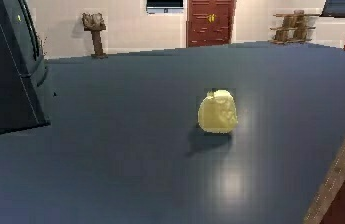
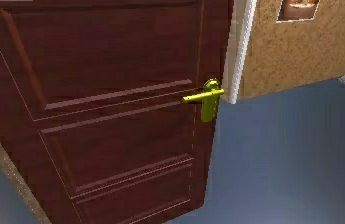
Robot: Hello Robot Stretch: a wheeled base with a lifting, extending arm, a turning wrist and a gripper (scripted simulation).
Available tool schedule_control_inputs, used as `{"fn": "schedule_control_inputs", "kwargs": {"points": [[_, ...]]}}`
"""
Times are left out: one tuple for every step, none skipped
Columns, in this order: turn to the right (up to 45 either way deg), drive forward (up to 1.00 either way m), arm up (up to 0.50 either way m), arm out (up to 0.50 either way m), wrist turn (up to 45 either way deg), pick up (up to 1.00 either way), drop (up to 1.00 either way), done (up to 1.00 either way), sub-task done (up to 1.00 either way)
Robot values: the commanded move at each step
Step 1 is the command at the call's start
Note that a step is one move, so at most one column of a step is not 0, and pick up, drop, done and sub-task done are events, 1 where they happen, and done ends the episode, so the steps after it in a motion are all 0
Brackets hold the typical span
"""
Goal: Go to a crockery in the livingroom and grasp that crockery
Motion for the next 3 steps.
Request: {"fn": "schedule_control_inputs", "kwargs": {"points": [[3.0, 0.00, 0.00, 0.00, 0.0, 0.00, 0.00, 0.00, 0.00], [0.0, 1.00, 0.00, 0.00, 0.0, 0.00, 0.00, 0.00, 0.00], [0.0, 0.10, 0.00, 0.00, 0.0, 0.00, 0.00, 0.00, 0.00]]}}
